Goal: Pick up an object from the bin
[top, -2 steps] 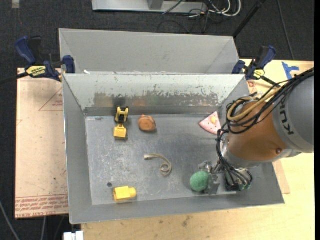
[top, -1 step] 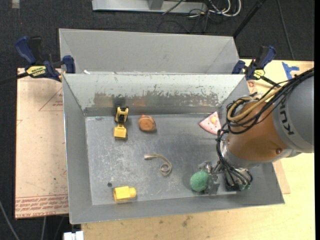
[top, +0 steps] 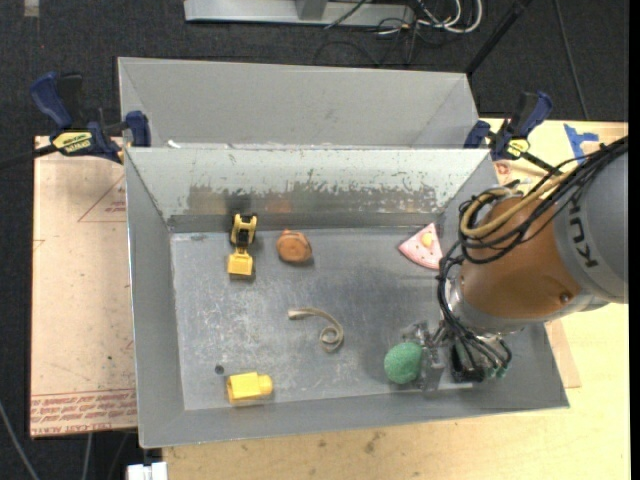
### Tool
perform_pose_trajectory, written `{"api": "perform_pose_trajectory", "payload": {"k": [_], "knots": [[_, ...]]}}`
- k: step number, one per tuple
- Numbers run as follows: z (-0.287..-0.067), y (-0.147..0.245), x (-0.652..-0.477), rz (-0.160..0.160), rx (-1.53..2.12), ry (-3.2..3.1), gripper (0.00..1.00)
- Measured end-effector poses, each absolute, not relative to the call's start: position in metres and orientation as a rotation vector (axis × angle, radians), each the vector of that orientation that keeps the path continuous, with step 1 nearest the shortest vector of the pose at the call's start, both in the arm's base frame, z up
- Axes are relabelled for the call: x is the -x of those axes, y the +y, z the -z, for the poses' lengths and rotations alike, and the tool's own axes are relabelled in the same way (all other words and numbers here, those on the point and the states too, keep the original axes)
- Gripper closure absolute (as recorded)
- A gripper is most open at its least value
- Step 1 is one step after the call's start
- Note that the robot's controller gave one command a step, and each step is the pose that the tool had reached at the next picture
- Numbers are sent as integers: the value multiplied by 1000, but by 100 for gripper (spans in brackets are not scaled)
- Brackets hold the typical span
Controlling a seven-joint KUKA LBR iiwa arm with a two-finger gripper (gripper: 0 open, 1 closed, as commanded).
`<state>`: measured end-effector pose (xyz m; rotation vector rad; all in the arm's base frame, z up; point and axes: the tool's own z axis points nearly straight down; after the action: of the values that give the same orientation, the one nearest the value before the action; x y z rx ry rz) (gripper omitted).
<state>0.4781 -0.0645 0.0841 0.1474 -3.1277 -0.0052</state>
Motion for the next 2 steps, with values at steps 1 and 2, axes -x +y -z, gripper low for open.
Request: {"api": "perform_pose_trajectory", "payload": {"k": [1,2], "knots": [[-102,-90,-515,-3,-125,-3152,100],[-132,-67,-507,3,-140,-3131,100]]}}
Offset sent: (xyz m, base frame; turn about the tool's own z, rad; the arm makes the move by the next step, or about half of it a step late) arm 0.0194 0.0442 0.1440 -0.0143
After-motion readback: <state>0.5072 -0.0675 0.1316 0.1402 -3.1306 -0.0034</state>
